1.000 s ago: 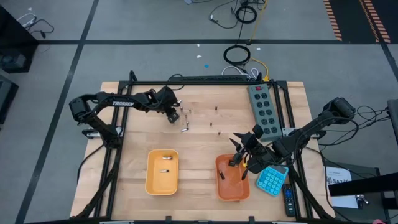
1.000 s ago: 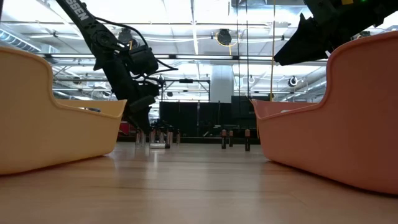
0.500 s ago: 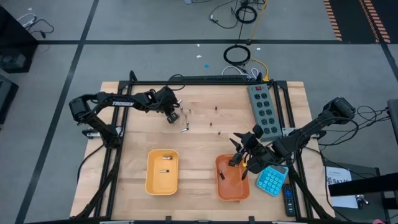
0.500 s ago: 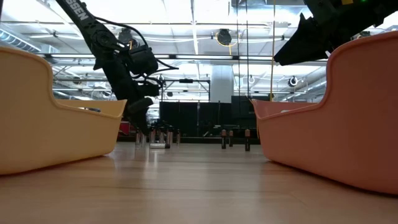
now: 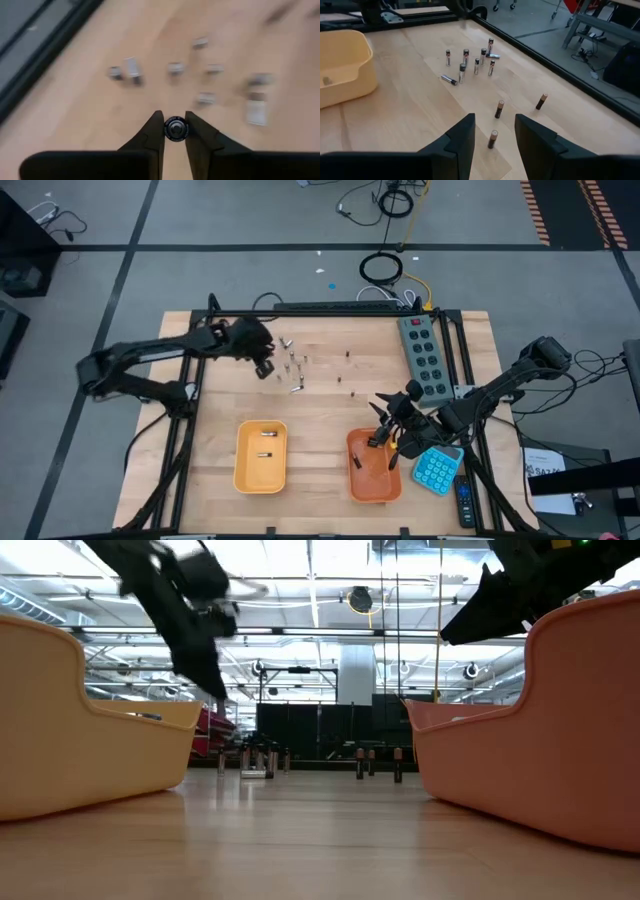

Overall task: Sort batteries
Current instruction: Put the silver battery into the yellow bin

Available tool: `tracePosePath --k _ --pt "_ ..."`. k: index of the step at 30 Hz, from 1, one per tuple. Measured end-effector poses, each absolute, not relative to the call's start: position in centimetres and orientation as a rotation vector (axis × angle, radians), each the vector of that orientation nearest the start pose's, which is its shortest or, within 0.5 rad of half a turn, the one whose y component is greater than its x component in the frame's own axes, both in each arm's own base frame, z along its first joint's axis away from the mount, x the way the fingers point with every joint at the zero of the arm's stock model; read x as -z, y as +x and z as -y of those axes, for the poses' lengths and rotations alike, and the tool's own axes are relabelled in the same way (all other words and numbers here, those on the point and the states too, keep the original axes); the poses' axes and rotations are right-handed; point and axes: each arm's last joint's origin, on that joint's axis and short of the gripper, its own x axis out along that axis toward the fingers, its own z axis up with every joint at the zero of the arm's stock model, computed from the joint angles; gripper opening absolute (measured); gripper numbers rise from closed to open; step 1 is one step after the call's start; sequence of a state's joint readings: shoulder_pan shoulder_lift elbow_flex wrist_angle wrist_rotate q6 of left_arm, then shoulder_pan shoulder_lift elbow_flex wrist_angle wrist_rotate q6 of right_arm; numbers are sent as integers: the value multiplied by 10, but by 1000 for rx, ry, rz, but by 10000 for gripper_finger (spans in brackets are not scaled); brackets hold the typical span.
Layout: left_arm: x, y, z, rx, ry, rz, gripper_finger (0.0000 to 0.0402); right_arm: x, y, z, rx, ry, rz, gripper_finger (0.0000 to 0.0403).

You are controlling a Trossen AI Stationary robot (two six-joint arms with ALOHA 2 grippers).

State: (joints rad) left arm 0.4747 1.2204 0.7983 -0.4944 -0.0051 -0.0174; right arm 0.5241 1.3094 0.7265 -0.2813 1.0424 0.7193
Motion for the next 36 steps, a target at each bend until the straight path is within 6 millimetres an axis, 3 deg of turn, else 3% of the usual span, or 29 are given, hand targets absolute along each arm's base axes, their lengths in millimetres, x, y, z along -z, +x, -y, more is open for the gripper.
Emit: tracePosePath --k 5,11,17,22,32,36 --pt "-250 193 -57 -145 -312 -881 54 -216 225 -89 680 25 -414 130" --pt "-234 186 13 115 -290 -975 54 -229 230 -72 677 11 -400 130" --pt "-220 186 59 153 -200 -968 54 -235 239 -63 629 -7 -393 130" --pt "-213 194 78 135 -174 -930 54 -237 243 -56 616 -4 -391 130" --pt "-164 213 91 83 -102 -1143 54 -238 244 -54 603 2 -391 130" --pt "-154 218 94 73 -91 -1165 66 -238 245 -55 583 11 -395 130"
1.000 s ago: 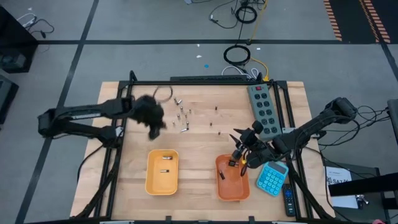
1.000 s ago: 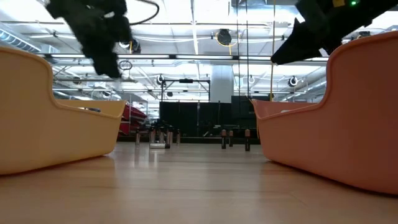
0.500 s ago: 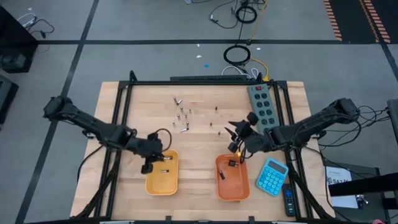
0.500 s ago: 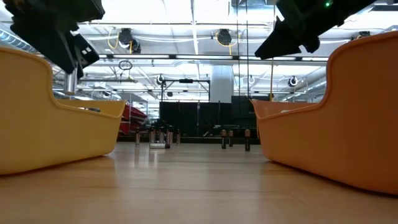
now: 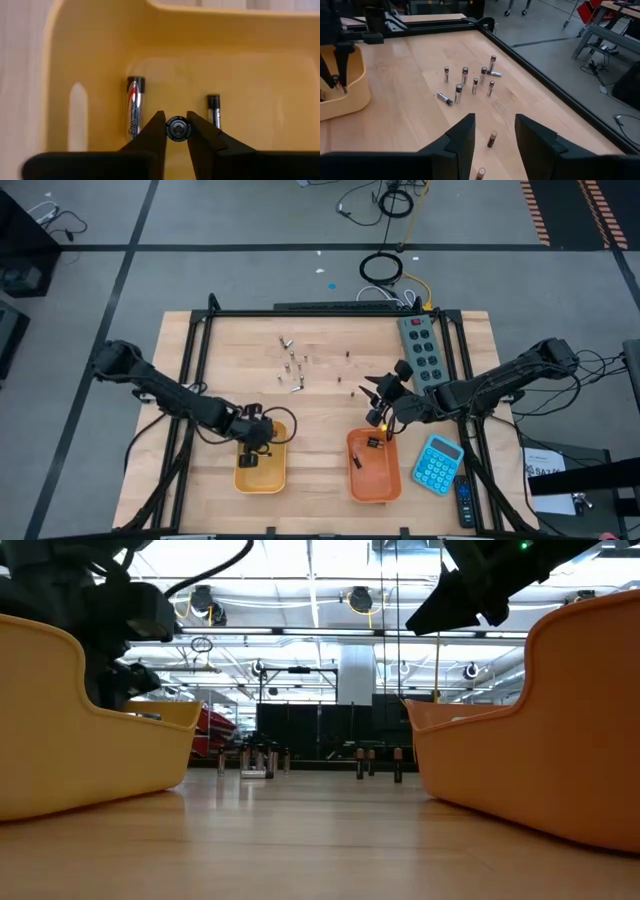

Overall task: Sort batteries
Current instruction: Put the silver battery into the yellow bin

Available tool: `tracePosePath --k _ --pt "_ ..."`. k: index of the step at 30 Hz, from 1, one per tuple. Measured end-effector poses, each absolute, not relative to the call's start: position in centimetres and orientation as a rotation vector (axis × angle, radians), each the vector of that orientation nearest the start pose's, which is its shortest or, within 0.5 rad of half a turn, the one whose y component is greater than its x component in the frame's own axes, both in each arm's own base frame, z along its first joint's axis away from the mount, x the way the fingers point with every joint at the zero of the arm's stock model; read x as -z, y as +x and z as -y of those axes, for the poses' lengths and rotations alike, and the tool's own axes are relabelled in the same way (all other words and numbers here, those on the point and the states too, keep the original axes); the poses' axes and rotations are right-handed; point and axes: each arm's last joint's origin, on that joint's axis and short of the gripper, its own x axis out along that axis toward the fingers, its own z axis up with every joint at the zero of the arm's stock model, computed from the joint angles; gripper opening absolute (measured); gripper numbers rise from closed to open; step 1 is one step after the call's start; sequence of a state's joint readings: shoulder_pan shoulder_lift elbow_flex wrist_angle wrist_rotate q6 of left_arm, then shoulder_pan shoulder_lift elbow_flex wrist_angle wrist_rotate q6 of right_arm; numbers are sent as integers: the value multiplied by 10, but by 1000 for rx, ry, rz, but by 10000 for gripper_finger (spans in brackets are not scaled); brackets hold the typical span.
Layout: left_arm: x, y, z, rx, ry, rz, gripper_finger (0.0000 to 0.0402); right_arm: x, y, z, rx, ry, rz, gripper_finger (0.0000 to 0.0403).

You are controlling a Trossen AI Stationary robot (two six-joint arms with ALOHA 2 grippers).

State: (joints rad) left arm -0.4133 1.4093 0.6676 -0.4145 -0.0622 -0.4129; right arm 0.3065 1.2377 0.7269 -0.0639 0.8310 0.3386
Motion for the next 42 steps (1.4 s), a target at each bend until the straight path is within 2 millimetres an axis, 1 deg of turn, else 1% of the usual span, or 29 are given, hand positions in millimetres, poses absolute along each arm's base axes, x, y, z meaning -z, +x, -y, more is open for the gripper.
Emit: tracePosePath --k 2,4,8,11,15,18,21,24,32,39,42 --pt "-153 219 94 70 -89 -1165 87 -238 245 -55 582 12 -395 130" --pt "-149 216 93 59 -77 -1202 113 -238 245 -55 583 17 -393 130" --pt "-157 221 95 72 -80 -1174 147 -238 245 -55 584 20 -392 130" --pt "-162 224 96 84 -59 -1182 153 -238 245 -55 584 26 -391 130" --pt "-178 228 98 115 -35 -1150 155 -236 246 -56 582 32 -394 130" --pt "-194 232 99 131 -5 -1088 155 -233 248 -57 572 42 -407 130" --pt "-207 235 95 120 33 -1031 156 -227 252 -59 571 37 -422 130" --pt "-212 237 83 62 57 -1004 156 -224 255 -60 567 41 -418 130" --pt "-213 247 35 -122 57 -1001 156 -224 255 -62 562 47 -416 130" --pt "-213 250 -9 -281 -18 -1004 157 -224 255 -62 560 43 -418 130" --pt "-213 249 -23 -314 -15 -1011 157 -224 255 -62 560 42 -418 130"
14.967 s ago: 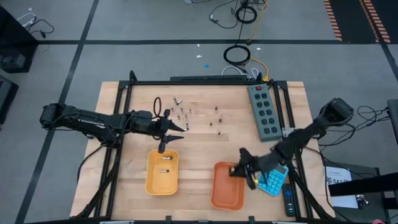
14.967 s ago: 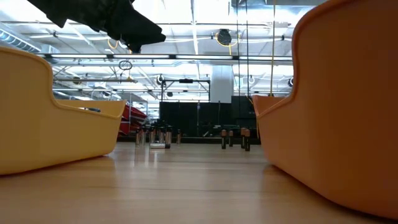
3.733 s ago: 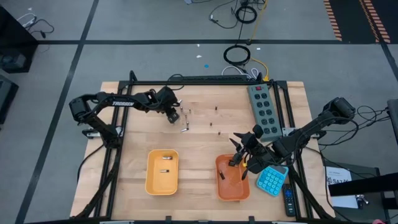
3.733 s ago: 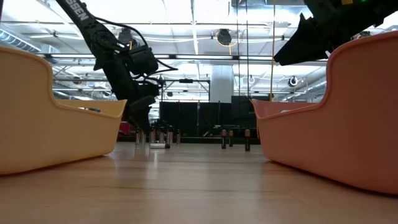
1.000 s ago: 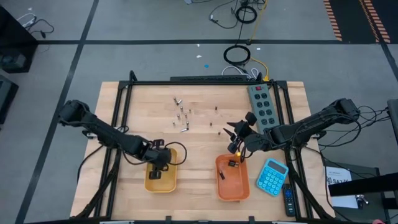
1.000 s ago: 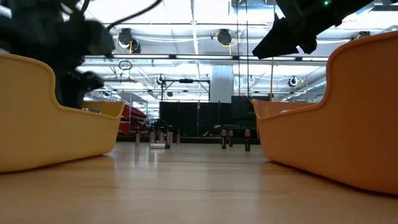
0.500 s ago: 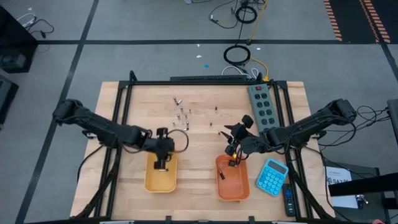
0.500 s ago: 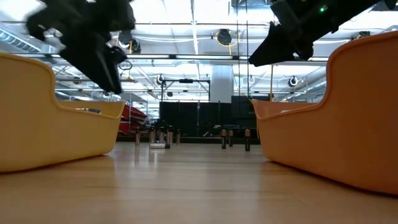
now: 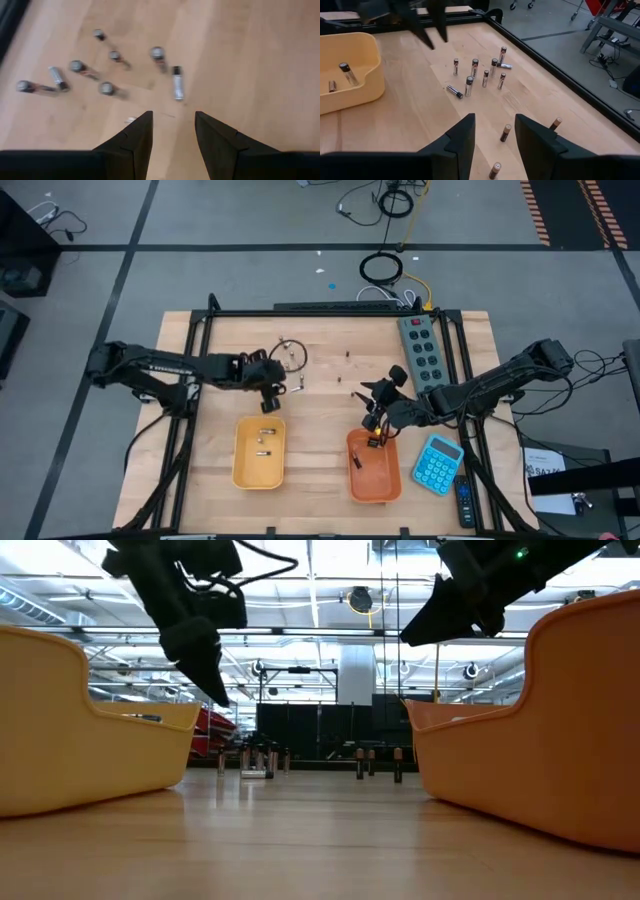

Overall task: Sort batteries
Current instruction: Put the silver battery into the yellow bin

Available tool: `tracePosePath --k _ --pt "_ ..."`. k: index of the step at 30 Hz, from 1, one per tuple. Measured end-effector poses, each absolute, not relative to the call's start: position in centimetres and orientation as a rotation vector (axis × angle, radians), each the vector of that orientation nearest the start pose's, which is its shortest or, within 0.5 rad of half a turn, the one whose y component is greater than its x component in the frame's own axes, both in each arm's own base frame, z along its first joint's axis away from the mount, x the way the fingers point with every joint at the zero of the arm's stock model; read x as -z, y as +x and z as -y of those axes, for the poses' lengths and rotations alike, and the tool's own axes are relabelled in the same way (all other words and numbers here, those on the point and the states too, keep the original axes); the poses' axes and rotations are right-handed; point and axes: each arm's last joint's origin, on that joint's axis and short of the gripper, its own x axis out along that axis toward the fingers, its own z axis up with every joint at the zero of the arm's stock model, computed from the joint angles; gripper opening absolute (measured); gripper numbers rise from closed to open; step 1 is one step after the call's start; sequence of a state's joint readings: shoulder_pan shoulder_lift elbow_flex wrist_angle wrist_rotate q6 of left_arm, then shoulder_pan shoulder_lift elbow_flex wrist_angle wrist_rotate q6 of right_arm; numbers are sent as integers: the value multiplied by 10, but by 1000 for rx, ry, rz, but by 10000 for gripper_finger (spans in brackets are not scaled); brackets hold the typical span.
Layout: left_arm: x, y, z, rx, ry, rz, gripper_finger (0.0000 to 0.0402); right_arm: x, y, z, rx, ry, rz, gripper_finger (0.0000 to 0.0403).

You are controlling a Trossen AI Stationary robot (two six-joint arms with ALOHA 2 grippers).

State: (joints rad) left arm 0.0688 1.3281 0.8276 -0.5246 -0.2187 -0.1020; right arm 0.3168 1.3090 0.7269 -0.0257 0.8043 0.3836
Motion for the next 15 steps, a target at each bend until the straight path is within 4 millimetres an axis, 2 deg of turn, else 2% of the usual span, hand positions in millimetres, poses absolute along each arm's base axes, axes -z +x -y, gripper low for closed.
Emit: tracePosePath --k 7,15 --pt "-195 239 -50 -333 -85 -1034 157 -223 255 -62 540 40 -428 130" --pt "-174 228 -65 -368 -141 -1017 157 -223 255 -62 539 37 -429 130"
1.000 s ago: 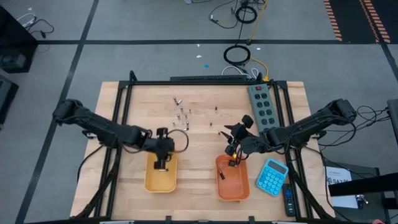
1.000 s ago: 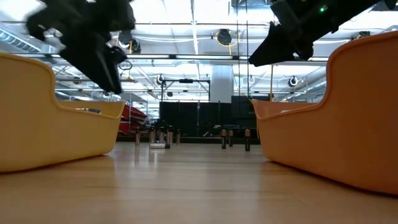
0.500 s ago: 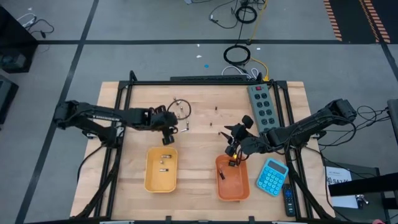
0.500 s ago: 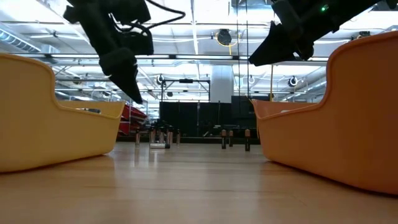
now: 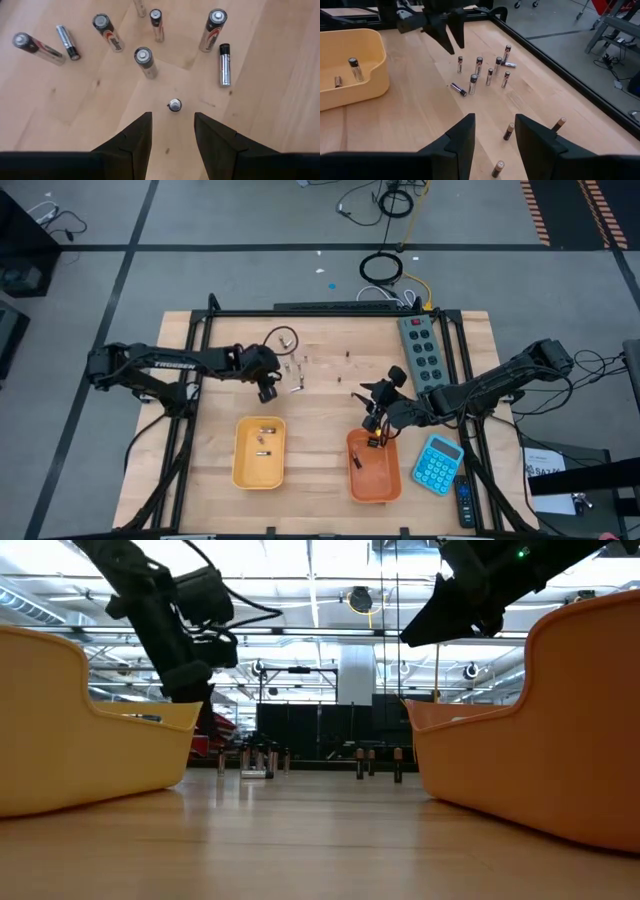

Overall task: Sort batteries
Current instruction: Put the silver battery into the yellow bin

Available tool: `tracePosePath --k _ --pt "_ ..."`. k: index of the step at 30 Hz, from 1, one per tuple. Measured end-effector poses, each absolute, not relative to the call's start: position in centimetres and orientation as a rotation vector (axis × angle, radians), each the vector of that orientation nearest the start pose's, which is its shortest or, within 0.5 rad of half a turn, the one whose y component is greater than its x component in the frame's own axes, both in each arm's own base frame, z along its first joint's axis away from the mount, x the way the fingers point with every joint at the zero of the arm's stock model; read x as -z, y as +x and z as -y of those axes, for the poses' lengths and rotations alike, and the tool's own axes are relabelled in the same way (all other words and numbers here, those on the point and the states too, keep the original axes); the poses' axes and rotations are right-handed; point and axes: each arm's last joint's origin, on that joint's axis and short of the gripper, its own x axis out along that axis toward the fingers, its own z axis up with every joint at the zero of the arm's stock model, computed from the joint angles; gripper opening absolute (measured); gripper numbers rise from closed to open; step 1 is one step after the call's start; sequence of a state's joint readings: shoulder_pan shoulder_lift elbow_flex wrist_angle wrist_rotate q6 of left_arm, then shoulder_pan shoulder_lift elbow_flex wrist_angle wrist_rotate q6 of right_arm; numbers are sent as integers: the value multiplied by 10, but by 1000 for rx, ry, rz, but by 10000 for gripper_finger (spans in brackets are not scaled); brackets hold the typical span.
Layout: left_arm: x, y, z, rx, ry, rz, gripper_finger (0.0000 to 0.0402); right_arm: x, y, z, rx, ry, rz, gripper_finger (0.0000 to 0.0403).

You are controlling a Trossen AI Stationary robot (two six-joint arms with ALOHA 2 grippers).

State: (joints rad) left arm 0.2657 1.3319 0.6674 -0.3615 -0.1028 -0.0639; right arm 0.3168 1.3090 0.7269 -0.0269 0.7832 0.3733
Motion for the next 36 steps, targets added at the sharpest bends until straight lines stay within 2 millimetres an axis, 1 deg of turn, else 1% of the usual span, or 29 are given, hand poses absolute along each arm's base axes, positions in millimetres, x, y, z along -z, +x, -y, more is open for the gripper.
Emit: tracePosePath --k 6,12,14,19,26,29,31,34,36 --pt "-160 225 -67 -357 -166 -1035 162 -224 255 -62 538 37 -428 130" --pt "-152 232 -69 -359 -170 -1033 203 -224 255 -62 538 38 -428 130" --pt "-148 234 -70 -364 -169 -1043 210 -224 255 -62 538 38 -428 130" --pt "-138 239 -72 -366 -167 -1052 212 -224 255 -62 538 38 -428 130" --pt "-129 243 -75 -435 -127 -1067 212 -224 255 -62 539 41 -427 130" --pt "-128 243 -76 -454 -116 -1064 204 -224 255 -62 539 41 -427 130" --pt "-129 244 -76 -461 -111 -1061 192 -224 255 -62 539 41 -428 130" --pt "-130 245 -77 -466 -102 -1043 162 -224 255 -62 539 42 -427 130" --pt "-131 247 -77 -465 -96 -1020 133 -224 255 -62 540 45 -426 130"
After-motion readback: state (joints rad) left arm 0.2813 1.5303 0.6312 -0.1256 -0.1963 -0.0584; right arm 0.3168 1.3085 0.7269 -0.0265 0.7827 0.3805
